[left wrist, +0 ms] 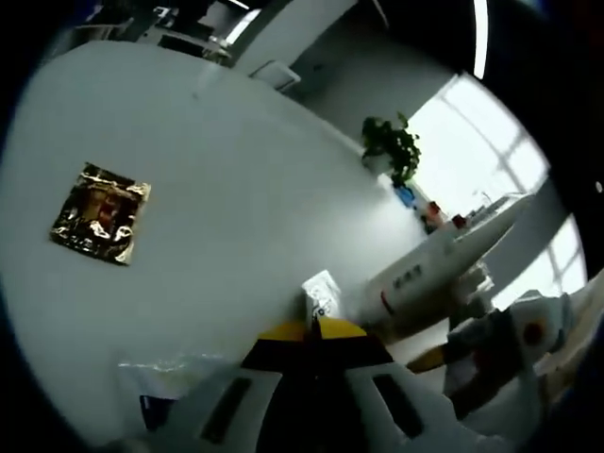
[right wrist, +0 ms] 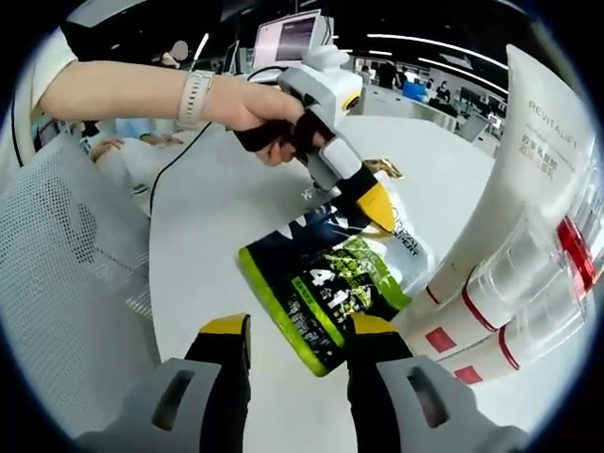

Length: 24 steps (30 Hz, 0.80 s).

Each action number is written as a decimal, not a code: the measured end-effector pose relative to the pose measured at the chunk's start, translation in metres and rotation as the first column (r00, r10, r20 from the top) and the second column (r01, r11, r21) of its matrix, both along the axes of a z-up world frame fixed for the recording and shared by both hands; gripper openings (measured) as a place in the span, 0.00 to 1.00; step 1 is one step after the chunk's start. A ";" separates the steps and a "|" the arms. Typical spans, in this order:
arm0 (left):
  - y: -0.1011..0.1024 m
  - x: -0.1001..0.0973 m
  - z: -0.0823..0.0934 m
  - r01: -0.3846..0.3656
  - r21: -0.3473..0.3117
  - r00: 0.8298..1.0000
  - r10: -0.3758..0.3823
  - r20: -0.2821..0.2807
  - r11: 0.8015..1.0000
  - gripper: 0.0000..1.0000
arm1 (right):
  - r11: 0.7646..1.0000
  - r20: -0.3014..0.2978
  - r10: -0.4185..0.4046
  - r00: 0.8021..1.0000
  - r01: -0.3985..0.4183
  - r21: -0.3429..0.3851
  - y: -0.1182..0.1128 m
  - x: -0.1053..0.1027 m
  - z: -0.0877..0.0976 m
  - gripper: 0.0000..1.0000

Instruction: Arrange the skincare products in the storage area until every visible bottle or jar stands upright without overlapping.

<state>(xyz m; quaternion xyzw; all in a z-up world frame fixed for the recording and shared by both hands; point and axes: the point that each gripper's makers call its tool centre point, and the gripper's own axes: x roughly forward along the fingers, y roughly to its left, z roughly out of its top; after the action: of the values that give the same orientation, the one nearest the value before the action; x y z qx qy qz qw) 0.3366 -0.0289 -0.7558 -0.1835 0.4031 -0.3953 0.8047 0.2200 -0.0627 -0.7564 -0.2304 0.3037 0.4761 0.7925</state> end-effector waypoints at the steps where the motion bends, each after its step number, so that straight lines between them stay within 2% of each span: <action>1: 0.000 0.000 0.000 0.000 0.001 1.000 0.000 -0.001 1.000 0.00 | 1.000 0.004 -0.004 1.000 0.004 -0.006 -0.002 0.001 0.000 0.39; 4: 0.000 0.000 0.000 0.001 0.004 1.000 -0.001 0.004 1.000 0.00 | 0.999 -0.013 -0.043 0.999 0.043 0.023 -0.005 0.006 0.000 0.38; 9: 0.001 0.001 -0.002 0.001 0.002 1.000 -0.001 0.010 1.000 0.00 | 0.995 0.015 -0.079 0.997 0.078 0.063 -0.005 0.015 0.009 0.34; 16: 0.001 0.001 -0.003 0.003 0.004 1.000 -0.003 0.021 1.000 0.00 | 0.997 0.034 -0.079 0.996 0.078 0.030 -0.001 0.018 -0.004 0.32; 17: 0.001 0.000 -0.003 0.004 0.003 1.000 -0.004 0.027 1.000 0.00 | 0.997 0.020 -0.076 0.997 0.076 0.016 -0.002 0.017 -0.008 0.32; 19: -0.001 -0.002 -0.003 0.017 0.004 0.999 -0.017 0.036 1.000 0.00 | 0.994 -0.002 -0.102 0.995 0.102 0.040 -0.004 0.017 -0.006 0.32; 24: -0.003 -0.003 0.000 0.043 0.007 0.997 -0.044 0.058 0.999 0.00 | 0.995 -0.001 -0.098 0.995 0.098 0.034 -0.003 0.017 -0.007 0.32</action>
<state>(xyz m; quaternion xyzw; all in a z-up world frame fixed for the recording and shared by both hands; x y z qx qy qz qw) 0.3331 -0.0319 -0.7557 -0.1606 0.3845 -0.4167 0.8079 0.2368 -0.0662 -0.7634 -0.2019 0.3061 0.4418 0.8188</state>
